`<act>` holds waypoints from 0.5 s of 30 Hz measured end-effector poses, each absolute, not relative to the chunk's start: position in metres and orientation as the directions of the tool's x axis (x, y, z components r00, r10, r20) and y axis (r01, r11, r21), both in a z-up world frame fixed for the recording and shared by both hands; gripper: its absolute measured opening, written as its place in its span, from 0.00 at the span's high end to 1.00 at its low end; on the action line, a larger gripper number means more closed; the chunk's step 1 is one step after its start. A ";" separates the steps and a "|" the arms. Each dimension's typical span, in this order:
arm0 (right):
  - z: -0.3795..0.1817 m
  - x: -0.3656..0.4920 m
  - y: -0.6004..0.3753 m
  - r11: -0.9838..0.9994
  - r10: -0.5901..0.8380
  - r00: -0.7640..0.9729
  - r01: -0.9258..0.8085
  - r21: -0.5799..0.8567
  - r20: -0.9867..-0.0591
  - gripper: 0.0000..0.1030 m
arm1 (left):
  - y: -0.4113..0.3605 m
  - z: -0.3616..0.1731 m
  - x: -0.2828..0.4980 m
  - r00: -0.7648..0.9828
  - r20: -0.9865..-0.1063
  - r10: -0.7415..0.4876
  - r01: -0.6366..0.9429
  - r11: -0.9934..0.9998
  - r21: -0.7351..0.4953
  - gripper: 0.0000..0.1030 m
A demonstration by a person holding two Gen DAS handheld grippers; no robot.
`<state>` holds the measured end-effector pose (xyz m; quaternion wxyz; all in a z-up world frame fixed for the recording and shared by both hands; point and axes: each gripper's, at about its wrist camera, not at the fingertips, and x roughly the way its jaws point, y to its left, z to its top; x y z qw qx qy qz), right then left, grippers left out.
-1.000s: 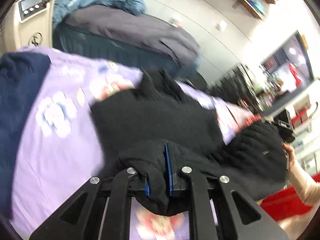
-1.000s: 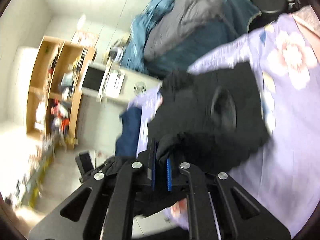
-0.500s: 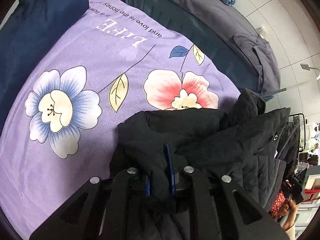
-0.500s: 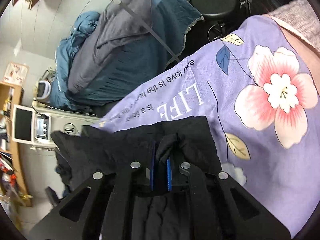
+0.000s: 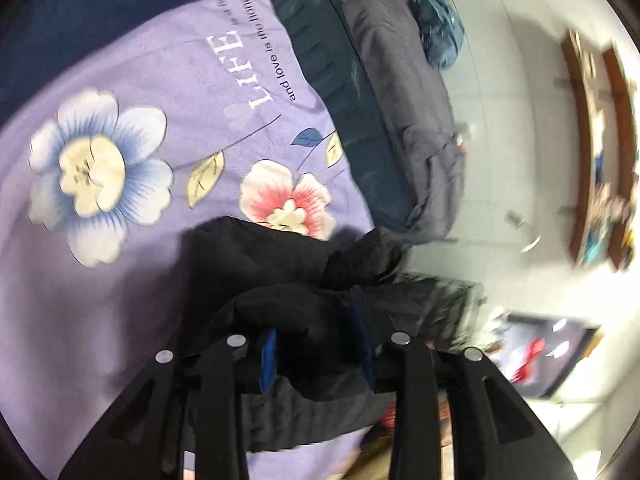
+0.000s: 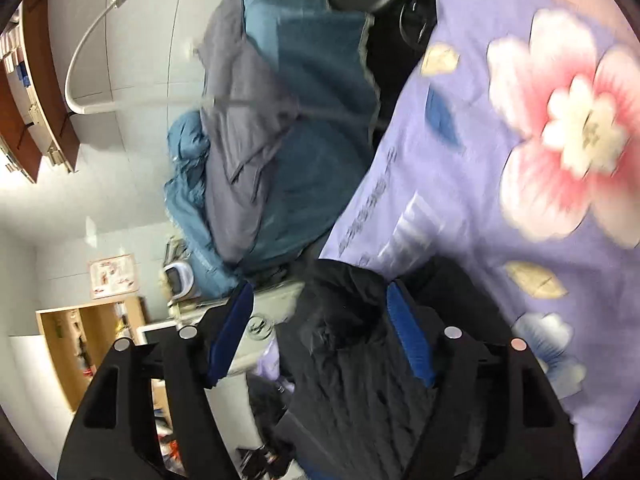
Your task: Fold large clothes
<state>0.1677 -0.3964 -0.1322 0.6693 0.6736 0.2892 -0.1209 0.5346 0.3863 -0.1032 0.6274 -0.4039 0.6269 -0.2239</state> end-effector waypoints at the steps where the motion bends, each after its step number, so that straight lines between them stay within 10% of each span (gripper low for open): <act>1: -0.119 0.168 -0.393 0.135 0.217 0.794 0.551 0.823 -0.568 0.32 | 0.389 -0.106 0.535 0.115 -0.588 -0.800 -0.259 0.547 -0.796 0.67; 10: -0.042 0.169 -0.257 0.852 0.160 0.633 0.299 0.430 -0.757 0.27 | 0.419 -0.095 0.534 0.143 -0.481 -0.865 -0.310 0.422 -0.852 0.60; 15: -0.060 0.155 -0.188 0.943 0.162 0.550 0.158 0.292 -0.819 0.27 | 0.462 -0.024 0.528 0.377 -0.643 -0.667 -0.183 0.627 -0.757 0.15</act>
